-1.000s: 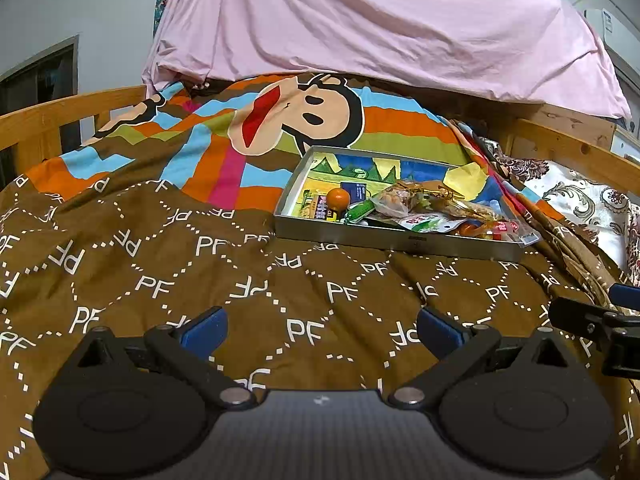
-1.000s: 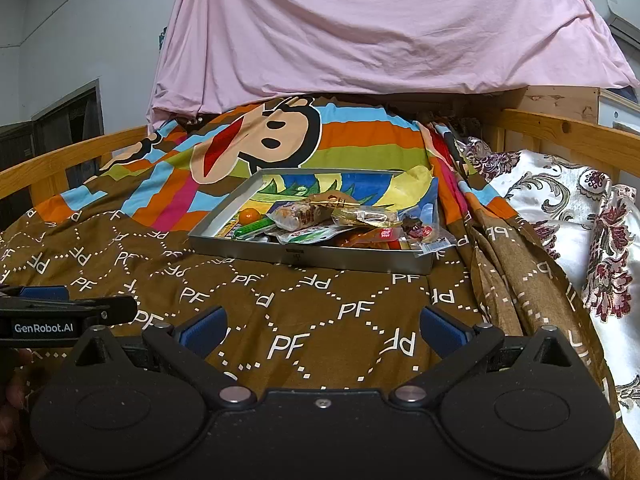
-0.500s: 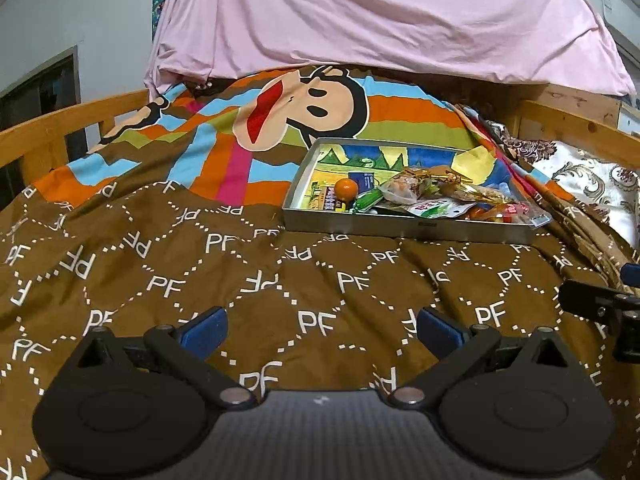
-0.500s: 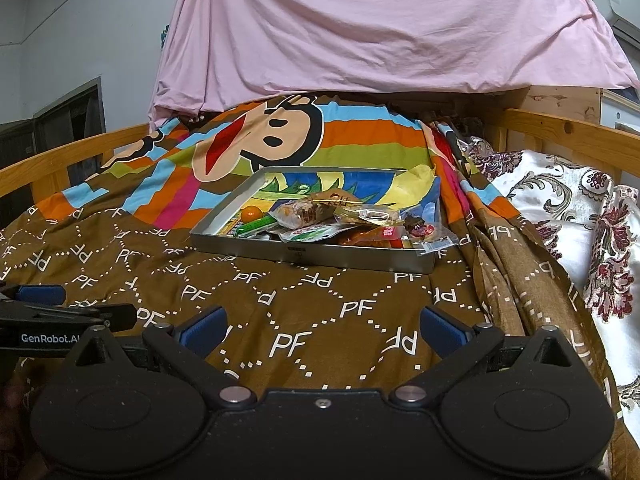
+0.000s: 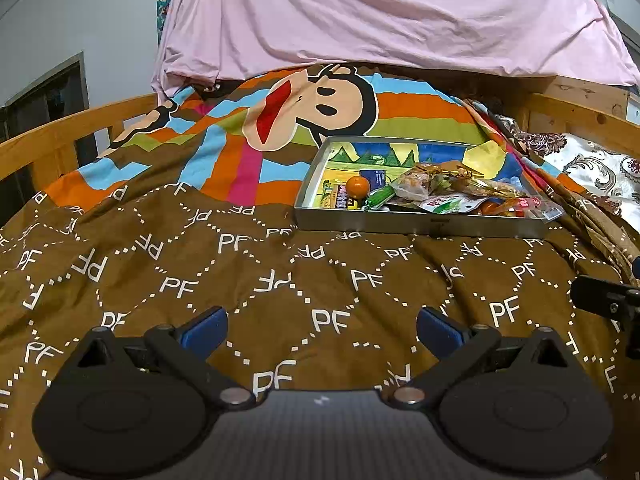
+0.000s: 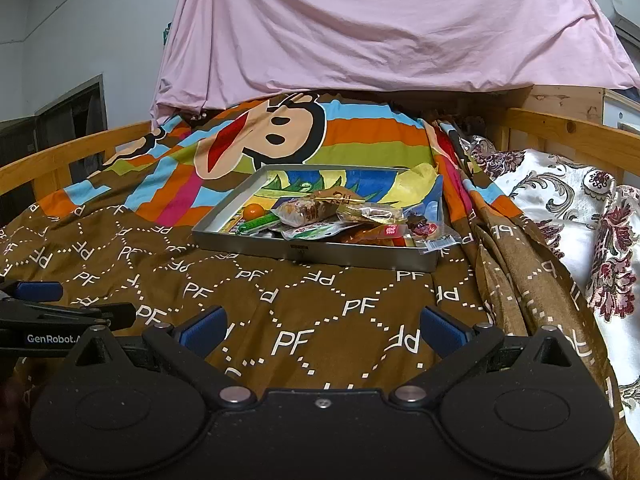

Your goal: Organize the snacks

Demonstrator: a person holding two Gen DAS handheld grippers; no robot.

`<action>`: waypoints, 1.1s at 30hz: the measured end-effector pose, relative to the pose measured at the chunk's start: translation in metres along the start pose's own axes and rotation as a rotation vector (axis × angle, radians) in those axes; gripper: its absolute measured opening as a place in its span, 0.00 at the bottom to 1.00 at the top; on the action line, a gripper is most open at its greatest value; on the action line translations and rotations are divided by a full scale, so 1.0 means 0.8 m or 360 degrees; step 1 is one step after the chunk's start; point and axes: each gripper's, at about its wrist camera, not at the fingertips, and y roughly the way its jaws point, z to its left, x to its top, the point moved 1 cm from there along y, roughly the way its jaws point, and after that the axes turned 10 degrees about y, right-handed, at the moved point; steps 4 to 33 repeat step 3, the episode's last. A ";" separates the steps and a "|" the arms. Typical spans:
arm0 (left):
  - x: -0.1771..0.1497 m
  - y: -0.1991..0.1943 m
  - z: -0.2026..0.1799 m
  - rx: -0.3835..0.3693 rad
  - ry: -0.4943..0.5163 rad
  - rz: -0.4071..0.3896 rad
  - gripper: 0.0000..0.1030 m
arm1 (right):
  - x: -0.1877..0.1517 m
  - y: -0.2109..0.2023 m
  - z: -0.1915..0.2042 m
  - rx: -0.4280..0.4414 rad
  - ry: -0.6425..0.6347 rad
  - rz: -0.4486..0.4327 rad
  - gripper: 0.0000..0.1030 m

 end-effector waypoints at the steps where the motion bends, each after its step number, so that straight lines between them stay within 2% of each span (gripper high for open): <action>1: 0.000 0.000 0.000 0.0000 0.0002 0.0000 1.00 | 0.000 0.000 0.000 0.0000 0.0000 0.0000 0.99; 33: 0.000 0.000 0.000 -0.0004 0.0002 0.0003 1.00 | 0.000 0.000 0.000 0.0000 0.0000 0.0000 0.99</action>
